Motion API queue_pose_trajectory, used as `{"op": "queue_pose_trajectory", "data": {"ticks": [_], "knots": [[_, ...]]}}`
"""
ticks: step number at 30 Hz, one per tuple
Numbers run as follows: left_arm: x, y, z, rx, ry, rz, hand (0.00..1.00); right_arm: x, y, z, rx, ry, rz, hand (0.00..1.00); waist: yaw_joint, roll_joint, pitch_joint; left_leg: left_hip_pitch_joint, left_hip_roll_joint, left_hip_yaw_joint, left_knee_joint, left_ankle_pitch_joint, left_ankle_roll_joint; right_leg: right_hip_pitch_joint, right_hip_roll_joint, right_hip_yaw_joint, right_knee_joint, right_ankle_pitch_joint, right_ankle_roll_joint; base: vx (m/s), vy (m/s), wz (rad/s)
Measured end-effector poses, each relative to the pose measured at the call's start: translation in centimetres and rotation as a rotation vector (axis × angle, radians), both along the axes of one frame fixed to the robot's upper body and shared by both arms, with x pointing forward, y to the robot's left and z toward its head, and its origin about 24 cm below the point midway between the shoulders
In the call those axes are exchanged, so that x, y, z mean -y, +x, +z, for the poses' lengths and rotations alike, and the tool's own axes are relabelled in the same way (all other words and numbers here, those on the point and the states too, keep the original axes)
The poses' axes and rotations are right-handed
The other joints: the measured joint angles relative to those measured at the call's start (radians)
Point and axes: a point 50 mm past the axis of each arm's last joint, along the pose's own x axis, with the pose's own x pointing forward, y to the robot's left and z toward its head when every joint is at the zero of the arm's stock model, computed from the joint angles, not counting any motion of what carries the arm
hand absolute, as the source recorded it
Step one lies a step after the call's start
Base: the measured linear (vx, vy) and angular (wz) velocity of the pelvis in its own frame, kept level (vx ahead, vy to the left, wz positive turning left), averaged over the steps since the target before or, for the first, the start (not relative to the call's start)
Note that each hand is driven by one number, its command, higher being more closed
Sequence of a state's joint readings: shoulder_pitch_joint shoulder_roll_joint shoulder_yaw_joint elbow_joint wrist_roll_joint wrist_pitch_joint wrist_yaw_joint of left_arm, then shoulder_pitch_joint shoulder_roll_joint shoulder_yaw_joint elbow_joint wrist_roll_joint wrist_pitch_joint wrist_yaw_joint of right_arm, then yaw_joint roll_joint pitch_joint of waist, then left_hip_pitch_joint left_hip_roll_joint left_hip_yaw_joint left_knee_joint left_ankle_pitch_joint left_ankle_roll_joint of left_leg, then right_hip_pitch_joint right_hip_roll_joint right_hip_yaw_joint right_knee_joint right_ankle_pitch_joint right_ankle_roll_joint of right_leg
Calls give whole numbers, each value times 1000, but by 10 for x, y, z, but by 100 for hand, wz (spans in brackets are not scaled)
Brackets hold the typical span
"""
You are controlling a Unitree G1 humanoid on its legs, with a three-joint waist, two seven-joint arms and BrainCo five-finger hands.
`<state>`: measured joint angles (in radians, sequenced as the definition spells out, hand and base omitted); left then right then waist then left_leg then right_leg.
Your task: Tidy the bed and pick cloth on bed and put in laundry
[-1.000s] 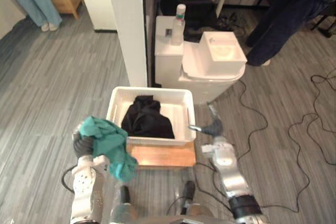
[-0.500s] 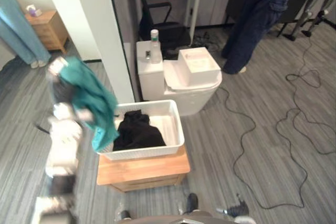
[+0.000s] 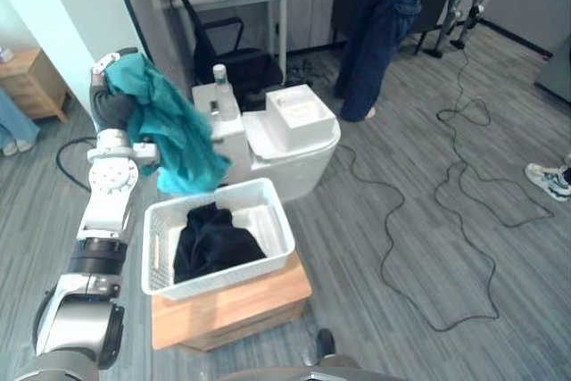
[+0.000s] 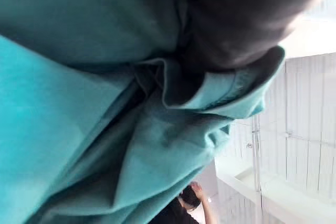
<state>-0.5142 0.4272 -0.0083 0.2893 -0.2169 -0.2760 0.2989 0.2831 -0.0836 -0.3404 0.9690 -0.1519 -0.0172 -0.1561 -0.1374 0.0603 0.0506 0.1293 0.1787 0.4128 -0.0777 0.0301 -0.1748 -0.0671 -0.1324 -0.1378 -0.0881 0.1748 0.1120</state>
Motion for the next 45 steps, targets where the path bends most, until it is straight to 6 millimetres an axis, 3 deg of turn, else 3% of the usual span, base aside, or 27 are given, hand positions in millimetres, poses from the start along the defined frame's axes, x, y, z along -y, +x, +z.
{"op": "queue_pose_trajectory", "data": {"ticks": [4,5,8,10,14,18,22,26,29,33,37,41,45], "knots": [[20,5,-44,-186,19,-38,100,-3,-1,-1,4,17,-36,0,-18,7,22,15,-2,31,0,-14,-1,-4,3,26,2,-2,0,39,-2,-21],[24,1,-62,-251,9,-44,100,-3,-1,-1,4,17,-40,0,-34,8,28,19,-2,40,0,-19,-2,-5,3,32,3,-5,0,34,-3,-31],[48,-14,-108,-410,-31,-109,100,-8,-4,-3,-8,31,-73,0,-34,9,38,28,-1,86,0,-35,-6,-20,11,71,6,-7,2,32,-2,-35],[60,-21,-123,-464,-34,-143,100,-8,-5,-2,-7,31,-78,0,-33,8,38,21,5,107,0,-41,-10,-31,12,78,7,-7,7,35,-11,-20],[81,-29,-136,-509,-89,-192,100,-9,-4,-2,-2,31,-76,0,-27,6,41,12,14,115,1,-42,-12,-40,19,78,7,-8,10,45,-27,-3],[89,-33,-130,-475,-135,-208,100,-12,4,0,27,29,-38,0,-18,-10,62,2,19,126,31,-62,-11,-43,18,85,7,-8,11,-2,-25,-7],[99,-51,-150,-535,-199,-227,100,-13,6,1,34,27,-14,0,-3,-13,64,-6,25,136,61,-83,-9,-45,17,94,7,-12,16,-20,-27,-6],[89,-70,-186,-688,-218,-189,100,-14,14,4,64,17,31,0,5,-17,67,4,27,140,60,-83,-9,-38,19,94,7,-12,16,-19,-13,-1],[62,-81,-217,-845,-189,-66,100,-15,20,5,80,15,60,0,10,-20,67,10,30,144,60,-82,-12,-34,22,93,7,-14,13,-61,-36,-2],[37,-91,-239,-964,-167,55,100,-17,20,5,73,14,82,0,28,-27,71,4,40,148,59,-78,-18,-41,28,86,6,-15,10,-49,-47,0],[15,-88,-241,-999,-154,143,100,-18,24,5,79,16,100,0,31,-34,71,-25,51,147,60,-69,-26,-75,35,72,7,-14,5,-19,-58,2],[-7,-69,-222,-932,-147,219,100,-19,29,5,79,13,162,0,37,-33,76,-46,64,153,61,-63,-36,-100,48,70,7,-8,-1,6,-56,-6],[-10,-51,-204,-864,-147,232,100,-21,33,6,90,11,206,0,52,-37,96,-71,70,161,86,-63,-36,-112,48,68,8,-6,-3,-29,-41,0]]}}
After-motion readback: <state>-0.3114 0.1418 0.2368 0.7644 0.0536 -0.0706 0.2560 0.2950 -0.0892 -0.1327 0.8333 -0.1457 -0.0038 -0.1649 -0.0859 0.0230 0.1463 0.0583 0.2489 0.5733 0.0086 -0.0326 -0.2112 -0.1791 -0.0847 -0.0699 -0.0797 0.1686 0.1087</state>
